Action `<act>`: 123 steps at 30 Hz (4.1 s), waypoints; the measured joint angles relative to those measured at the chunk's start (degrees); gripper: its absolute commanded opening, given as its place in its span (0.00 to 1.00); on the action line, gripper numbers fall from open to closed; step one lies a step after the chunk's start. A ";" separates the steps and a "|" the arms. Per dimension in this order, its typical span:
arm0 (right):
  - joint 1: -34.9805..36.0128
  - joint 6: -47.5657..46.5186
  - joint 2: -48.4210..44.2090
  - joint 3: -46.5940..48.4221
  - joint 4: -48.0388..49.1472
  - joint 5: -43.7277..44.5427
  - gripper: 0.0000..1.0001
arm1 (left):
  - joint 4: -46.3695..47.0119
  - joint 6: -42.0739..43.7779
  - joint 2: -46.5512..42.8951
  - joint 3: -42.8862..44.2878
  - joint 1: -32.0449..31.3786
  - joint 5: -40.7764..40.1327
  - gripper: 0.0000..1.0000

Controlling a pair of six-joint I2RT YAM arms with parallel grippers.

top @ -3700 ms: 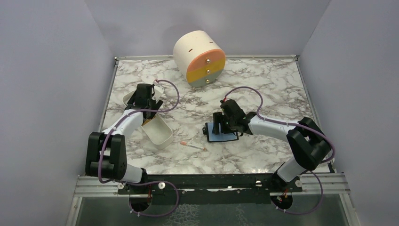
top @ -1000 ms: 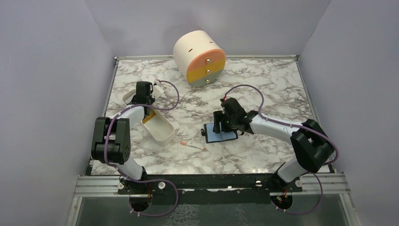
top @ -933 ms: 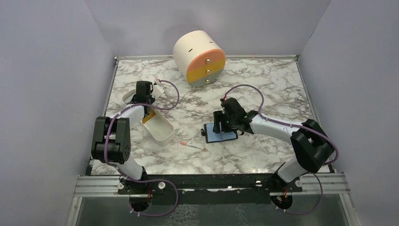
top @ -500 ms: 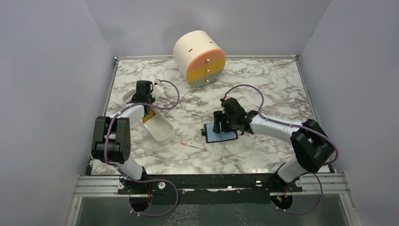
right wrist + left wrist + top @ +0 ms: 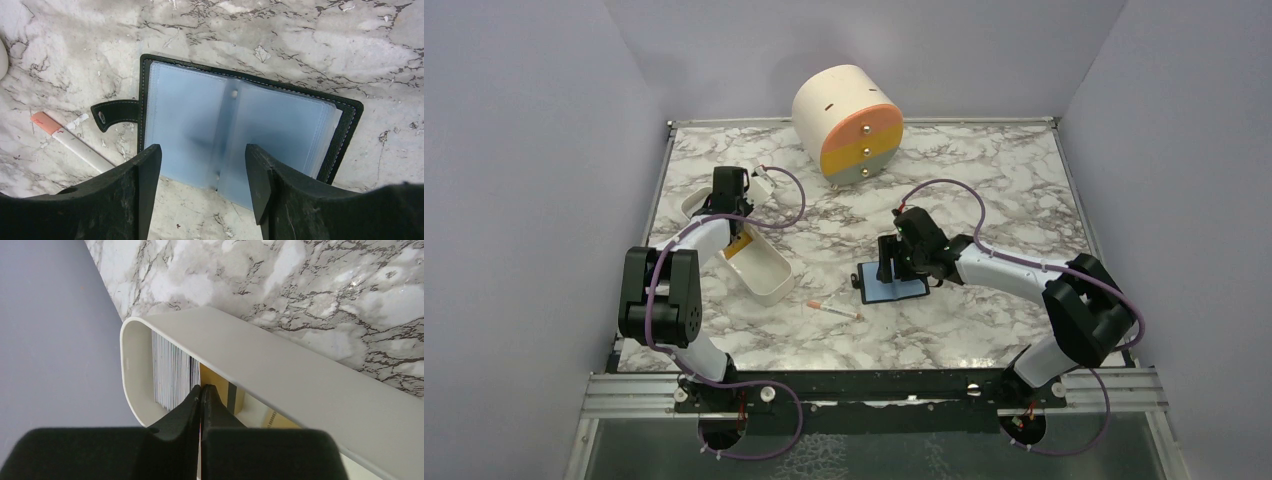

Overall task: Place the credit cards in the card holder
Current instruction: Pick up the credit card from the storage box, then insert the credit card into the card holder.

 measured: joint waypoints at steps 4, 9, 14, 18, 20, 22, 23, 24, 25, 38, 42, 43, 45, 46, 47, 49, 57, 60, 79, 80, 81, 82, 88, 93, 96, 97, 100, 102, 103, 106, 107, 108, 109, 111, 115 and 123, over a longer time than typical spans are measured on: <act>0.00 0.00 -0.04 0.00 0.00 0.00 0.63 | -1.46 -0.17 0.00 0.72 0.00 0.09 0.00; 0.00 0.02 -0.24 0.00 -0.02 -0.02 0.62 | -5.22 -2.84 -0.22 3.10 0.00 0.48 0.00; 0.00 0.00 -0.33 0.00 -0.02 -0.02 0.62 | -9.33 -8.07 -1.86 4.79 0.00 1.40 0.00; 0.00 0.00 -0.46 0.00 -0.35 -0.02 0.62 | -11.96 -12.39 -4.33 5.53 0.00 1.95 0.00; 0.00 -0.17 -0.83 0.00 -0.79 -0.02 0.62 | -13.07 -14.53 -6.32 6.21 0.00 1.86 0.00; 0.00 -0.46 -1.25 0.02 -1.18 0.02 0.62 | -13.68 -16.85 -8.39 7.28 0.00 1.62 0.00; 0.00 -0.66 -1.31 0.15 -1.44 0.15 0.62 | -14.08 -18.16 -9.40 8.13 0.00 1.55 0.00; 0.00 -0.83 -1.31 0.37 -1.81 0.42 0.62 | -14.40 -19.63 -10.34 9.11 0.00 1.51 0.00; 0.00 -0.96 -1.29 0.79 -2.47 0.79 0.62 | -14.67 -21.05 -11.19 10.10 0.00 1.51 0.00; -0.20 -2.32 -4.07 3.87 -8.04 5.01 0.52 | -20.50 -45.35 -20.59 15.04 0.00 17.55 0.00; -0.96 -2.29 -4.20 3.69 -9.64 7.06 0.48 | -21.62 -52.15 -21.09 13.84 0.00 29.27 0.00; -1.31 -2.29 -4.20 3.50 -9.77 7.34 0.48 | -21.49 -54.29 -21.09 13.16 -0.02 32.13 0.00; -2.32 -2.29 -4.20 2.93 -9.94 7.93 0.48 | -20.92 -58.40 -20.98 11.17 -0.48 38.27 0.00; -2.91 -2.25 -4.20 2.54 -10.05 8.26 0.48 | -20.79 -60.52 -20.70 10.27 -0.98 40.76 0.00; -3.48 -2.23 -4.20 2.12 -10.12 8.57 0.47 | -20.55 -62.14 -20.33 9.64 -1.86 42.64 0.00; -4.35 -2.05 -4.20 1.22 -10.23 8.81 0.45 | -19.39 -65.26 -19.85 8.31 -4.66 45.24 0.00; -5.31 -0.28 -4.11 -1.01 -10.19 8.72 0.39 | -8.15 -77.53 -19.96 0.39 -16.20 49.37 0.00; -5.31 0.83 -4.11 -2.54 -9.81 8.00 0.37 | -4.85 -81.09 -19.69 -1.84 -18.58 49.40 0.00; -5.33 3.89 -5.57 -7.78 -5.84 2.58 0.32 | 14.56 -93.11 -7.67 -10.16 -31.36 46.47 0.00; -5.33 3.93 -5.81 -8.02 -5.68 2.47 0.32 | 15.02 -93.09 -6.49 -9.97 -32.04 46.40 0.00; -5.33 3.96 -5.97 -8.28 -5.49 2.34 0.32 | 15.26 -93.09 -5.60 -9.79 -32.52 46.29 0.00; -5.33 3.96 -6.05 -8.41 -5.33 2.29 0.32 | 15.54 -93.09 -4.24 -9.53 -33.11 46.25 0.00; -5.33 3.96 -6.69 -9.25 -4.39 2.21 0.32 | 16.31 -93.07 0.94 -8.90 -34.29 45.48 0.00; -5.33 3.96 -6.95 -9.53 -4.04 2.10 0.32 | 16.35 -93.04 3.50 -8.79 -34.29 44.87 0.00; -5.33 3.96 -6.99 -9.64 -3.93 1.97 0.32 | 16.31 -93.04 4.17 -8.17 -34.29 44.61 0.00; -5.33 3.96 -7.04 -9.73 -3.85 1.88 0.32 | 16.31 -93.04 4.20 -7.96 -34.29 44.44 0.00; -5.33 3.96 -7.28 -10.08 -3.43 1.79 0.31 | 16.50 -93.04 4.68 -7.32 -34.29 43.60 0.00; -5.33 3.96 -7.41 -10.32 -3.10 1.66 0.31 | 16.76 -93.07 5.68 -6.88 -34.29 43.43 0.00; -5.33 3.96 -7.41 -10.34 -3.02 1.64 0.31 | 16.87 -93.07 6.19 -6.86 -34.29 43.21 0.00; -5.33 3.98 -7.43 -10.40 -2.91 1.57 0.31 | 16.90 -93.09 7.15 -6.86 -34.29 42.62 0.00; -5.33 3.98 -7.43 -10.40 -2.86 1.55 0.31 | 16.92 -93.09 7.28 -6.86 -34.29 42.49 0.00; -5.33 3.98 -7.43 -10.43 -2.84 1.53 0.31 | 17.00 -93.09 7.37 -6.86 -34.29 42.29 0.00; -5.33 3.98 -7.43 -10.47 -2.80 1.53 0.31 | 17.03 -93.09 7.43 -6.86 -34.29 42.07 0.00; -5.33 3.98 -7.52 -10.56 -2.73 1.51 0.31 | 17.11 -93.09 7.48 -6.86 -34.36 41.38 0.00; -5.33 4.20 -7.80 -10.95 -2.29 1.51 0.31 | 17.49 -93.11 7.82 -6.82 -34.58 39.89 0.00; -5.33 4.39 -8.39 -11.52 -1.79 1.46 0.31 | 18.47 -93.72 9.73 -5.95 -34.95 37.88 0.00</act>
